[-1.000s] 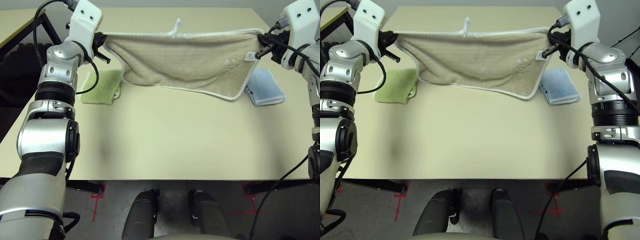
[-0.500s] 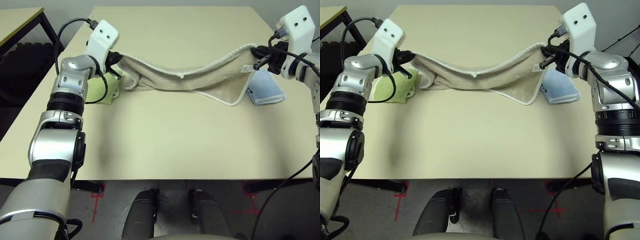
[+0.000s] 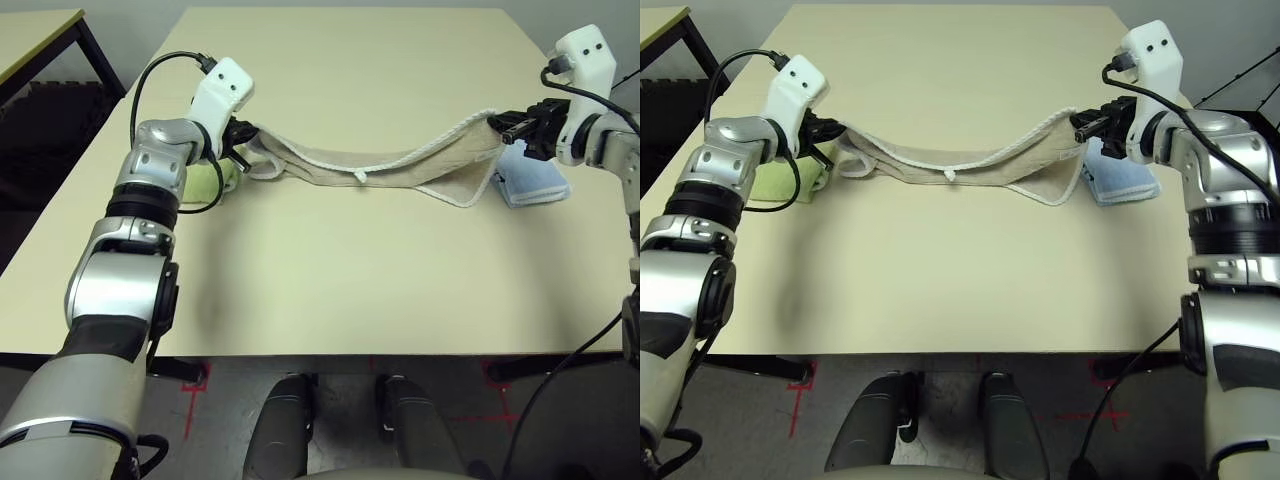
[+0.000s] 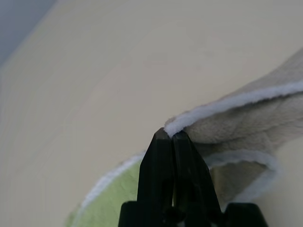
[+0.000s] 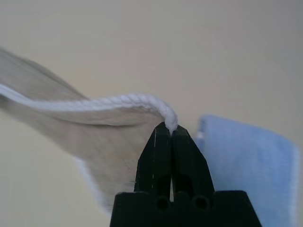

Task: Fold the towel and set it aside.

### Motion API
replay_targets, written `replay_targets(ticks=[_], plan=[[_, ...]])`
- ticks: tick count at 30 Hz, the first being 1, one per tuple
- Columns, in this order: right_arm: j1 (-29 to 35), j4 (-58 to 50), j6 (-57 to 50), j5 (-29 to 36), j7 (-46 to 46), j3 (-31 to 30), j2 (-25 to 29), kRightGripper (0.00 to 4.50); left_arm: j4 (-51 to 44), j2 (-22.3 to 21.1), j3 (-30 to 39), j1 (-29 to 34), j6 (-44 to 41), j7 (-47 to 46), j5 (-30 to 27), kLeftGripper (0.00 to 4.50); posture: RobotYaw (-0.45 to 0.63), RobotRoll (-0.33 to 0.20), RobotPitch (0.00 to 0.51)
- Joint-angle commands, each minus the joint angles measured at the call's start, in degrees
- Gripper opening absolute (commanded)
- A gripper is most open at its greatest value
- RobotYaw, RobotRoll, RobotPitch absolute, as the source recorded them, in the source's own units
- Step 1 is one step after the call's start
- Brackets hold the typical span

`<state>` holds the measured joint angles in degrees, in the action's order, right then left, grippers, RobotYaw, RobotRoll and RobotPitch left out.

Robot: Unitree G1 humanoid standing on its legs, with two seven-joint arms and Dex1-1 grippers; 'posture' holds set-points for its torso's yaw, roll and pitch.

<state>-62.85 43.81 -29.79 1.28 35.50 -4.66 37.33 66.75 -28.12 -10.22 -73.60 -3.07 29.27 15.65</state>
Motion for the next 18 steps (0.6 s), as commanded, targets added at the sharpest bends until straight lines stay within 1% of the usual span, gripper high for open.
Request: replay_targets(ticks=[1, 4, 6, 12, 15, 18], plan=[[-4.7, 11.3, 11.7, -6.4, -7.3, -2.5, -1.6, 0.0, 4.6, 1.4, -1.7, -3.0, 4.3, -8.6, 3.5, 0.01, 0.05, 0.0, 0.18], [-9.2, 19.0, 19.7, -9.8, -14.8, -2.9, -2.9, 0.0, 6.8, 2.3, -1.9, -5.3, 6.6, -15.0, 4.8, 0.01, 0.05, 0.0, 0.18], [-12.1, 23.0, 24.5, -12.3, -21.0, -3.2, -2.8, 0.0, 7.7, 2.5, -1.1, -7.2, 7.7, -19.0, 4.8, 0.01, 0.05, 0.0, 0.18], [-18.0, 28.6, 33.7, -16.9, -35.5, -3.1, -1.0, 0.0, 8.6, 1.6, 0.2, -11.9, 12.0, -31.8, 5.2, 0.01, 0.03, 0.0, 0.178], [-19.2, 29.3, 38.2, -18.1, -39.4, -2.9, -0.4, 0.0, 8.5, 0.9, -0.1, -13.1, 15.0, -37.0, 6.0, 0.01, 0.03, 0.0, 0.179], [-19.0, 29.5, 40.6, -18.6, -39.4, -2.9, -0.6, 0.0, 8.6, 0.5, 0.0, -12.8, 16.7, -39.5, 6.2, 0.01, 0.04, 0.0, 0.182]])
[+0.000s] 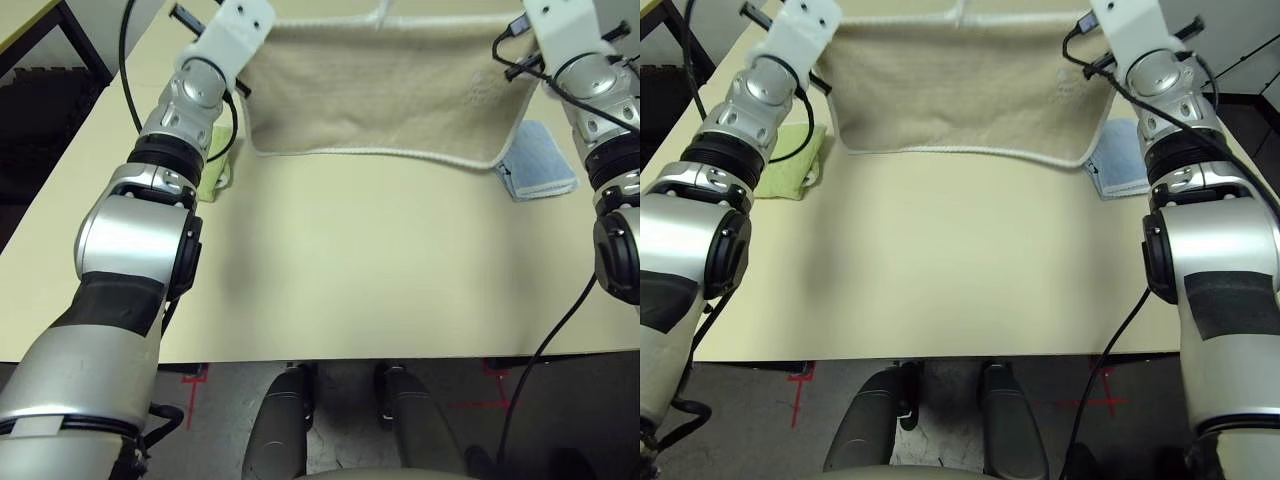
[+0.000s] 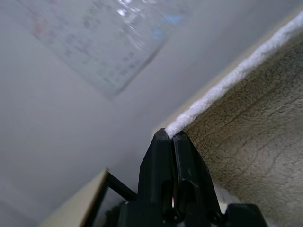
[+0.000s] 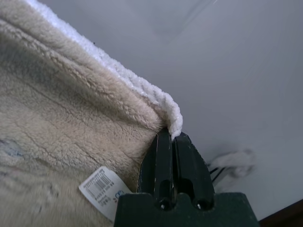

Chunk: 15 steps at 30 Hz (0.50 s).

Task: Fold the towel and set it aside.

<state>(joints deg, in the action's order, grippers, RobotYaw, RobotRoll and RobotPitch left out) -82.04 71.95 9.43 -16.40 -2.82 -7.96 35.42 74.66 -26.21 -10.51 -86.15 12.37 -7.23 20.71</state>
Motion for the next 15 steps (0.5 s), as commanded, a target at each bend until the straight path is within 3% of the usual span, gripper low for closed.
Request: replay_targets(ticks=[1, 10, 15], plan=[[0.6, 1.5, 1.7, -1.0, -0.6, 0.4, 1.1, 0.0, 0.7, -1.5, 0.2, 0.1, 1.5, -3.3, 1.3, 0.01, 0.04, 0.0, 0.182], [13.0, -3.9, 2.5, 4.0, 13.2, 3.0, 0.1, 0.0, -0.5, -3.2, -0.9, 9.0, 1.3, 4.8, 1.4, 0.01, 0.05, 0.0, 0.193], [29.4, -25.1, -6.0, 11.2, 27.7, 5.8, 1.8, 0.0, -6.1, -6.3, -0.6, 17.1, 1.9, 14.1, 0.2, 0.01, 0.06, 0.0, 0.199]])
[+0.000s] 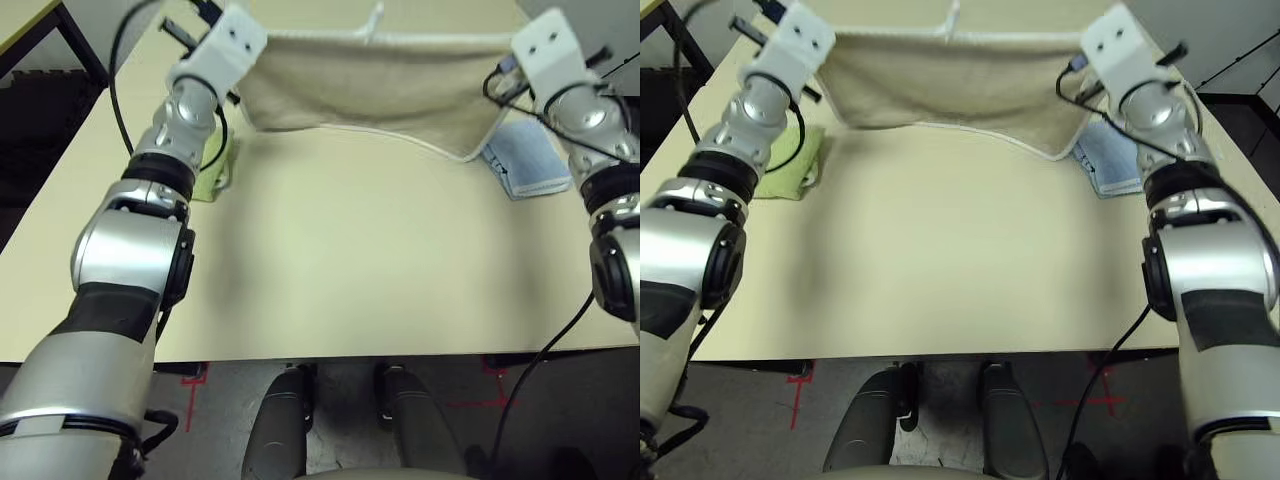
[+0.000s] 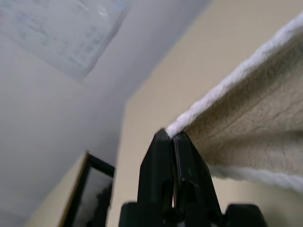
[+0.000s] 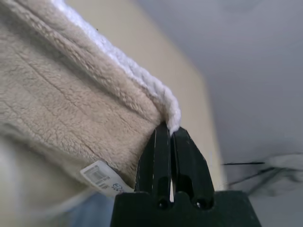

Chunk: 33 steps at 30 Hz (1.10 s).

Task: Fold the towel and set it aside.

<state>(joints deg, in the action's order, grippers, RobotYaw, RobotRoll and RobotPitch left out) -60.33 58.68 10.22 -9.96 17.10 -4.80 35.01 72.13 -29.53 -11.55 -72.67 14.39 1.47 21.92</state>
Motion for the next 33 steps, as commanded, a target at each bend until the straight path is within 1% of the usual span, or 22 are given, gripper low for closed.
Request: replay_targets(ticks=[1, 4, 6, 7, 11, 13, 17, 20, 24, 29, 33], plan=[[11.4, -18.3, -10.5, 6.6, 10.6, 3.5, 2.9, 0.0, -5.4, -4.0, 0.8, 5.1, -0.6, 8.0, -1.6, 0.01, 0.05, 0.0, 0.199], [19.5, -33.8, -21.5, 11.0, 16.5, 5.6, 5.1, 0.0, -11.0, -7.1, 2.1, 8.9, -3.4, 17.2, -4.0, 0.01, 0.06, 0.0, 0.199], [22.9, -40.5, -27.1, 13.1, 19.7, 6.2, 6.7, 0.0, -14.5, -8.9, 2.7, 10.9, -4.6, 22.3, -5.4, 0.01, 0.06, 0.0, 0.198], [24.4, -43.1, -29.9, 14.1, 21.3, 6.6, 7.8, 0.0, -17.0, -10.2, 3.0, 12.5, -5.9, 27.5, -6.8, 0.01, 0.06, 0.0, 0.197], [27.3, -47.3, -35.6, 15.9, 25.0, 7.2, 10.9, 0.0, -27.2, -14.3, 3.0, 19.2, -10.3, 42.2, -10.7, 0.01, 0.07, 0.0, 0.196], [28.0, -47.7, -36.7, 16.4, 26.2, 7.3, 11.9, 0.0, -33.5, -16.1, 3.1, 23.0, -14.0, 48.8, -13.1, 0.01, 0.08, 0.0, 0.193], [30.0, -47.3, -36.7, 16.3, 28.2, 6.8, 13.7, 0.0, -45.0, -19.5, 2.9, 29.8, -21.6, 58.9, -16.7, 0.01, 0.09, 0.0, 0.191], [31.9, -46.6, -36.1, 16.1, 29.5, 6.5, 14.8, 0.0, -50.9, -21.3, 2.9, 33.2, -26.0, 62.6, -18.0, 0.01, 0.09, 0.0, 0.189], [35.2, -47.2, -36.0, 16.2, 31.8, 6.3, 16.3, 0.0, -55.2, -23.0, 2.6, 36.2, -28.6, 64.9, -18.2, 0.01, 0.1, 0.0, 0.188], [38.8, -49.1, -37.6, 17.0, 34.0, 6.8, 17.8, 0.0, -57.8, -24.0, 2.5, 37.7, -30.4, 67.1, -18.5, 0.01, 0.1, 0.0, 0.19], [42.0, -53.2, -40.7, 19.3, 36.9, 7.8, 19.9, 0.0, -59.7, -25.3, 2.6, 38.4, -32.3, 69.5, -19.6, 0.01, 0.09, 0.0, 0.194]])
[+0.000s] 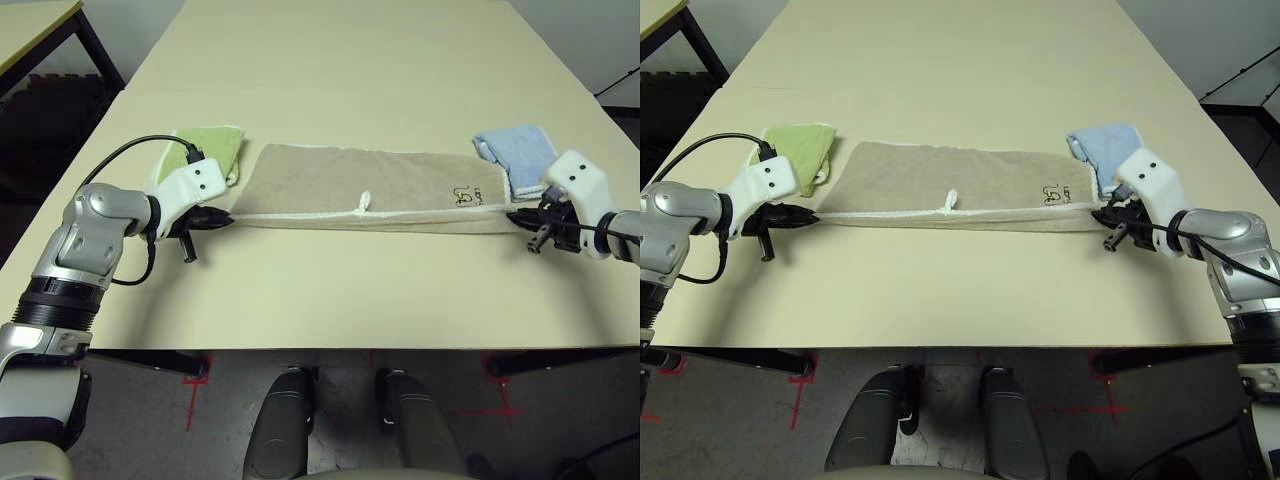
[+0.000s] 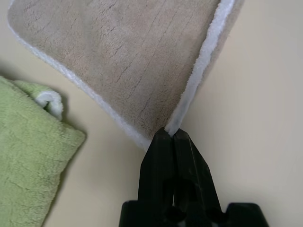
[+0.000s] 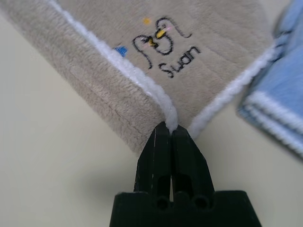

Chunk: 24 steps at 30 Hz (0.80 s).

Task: Fold the towel and set it aside.

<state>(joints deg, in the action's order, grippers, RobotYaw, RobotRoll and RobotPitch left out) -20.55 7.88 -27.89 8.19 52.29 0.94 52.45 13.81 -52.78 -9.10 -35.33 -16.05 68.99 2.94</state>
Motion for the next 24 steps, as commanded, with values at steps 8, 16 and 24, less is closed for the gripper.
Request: replay_targets(ticks=[8, 16, 24], plan=[[6.3, -10.6, -9.3, 6.7, 5.8, 5.0, 6.4, 0.0, -2.9, -6.2, 0.0, 1.9, -4.4, 7.6, -2.4, 0.01, 0.09, 0.0, 0.199], [3.1, -5.9, -8.2, 4.3, 3.7, 4.8, 6.9, 0.0, -1.4, -6.7, -0.2, -0.6, -4.2, 9.4, -2.8, 0.01, 0.09, 0.0, 0.202], [-1.3, -2.9, -7.8, 3.1, 0.3, 5.0, 5.9, 0.0, 9.4, 1.5, -1.1, -11.8, 2.7, 0.8, 0.1, 0.01, 0.09, 0.0, 0.205]])
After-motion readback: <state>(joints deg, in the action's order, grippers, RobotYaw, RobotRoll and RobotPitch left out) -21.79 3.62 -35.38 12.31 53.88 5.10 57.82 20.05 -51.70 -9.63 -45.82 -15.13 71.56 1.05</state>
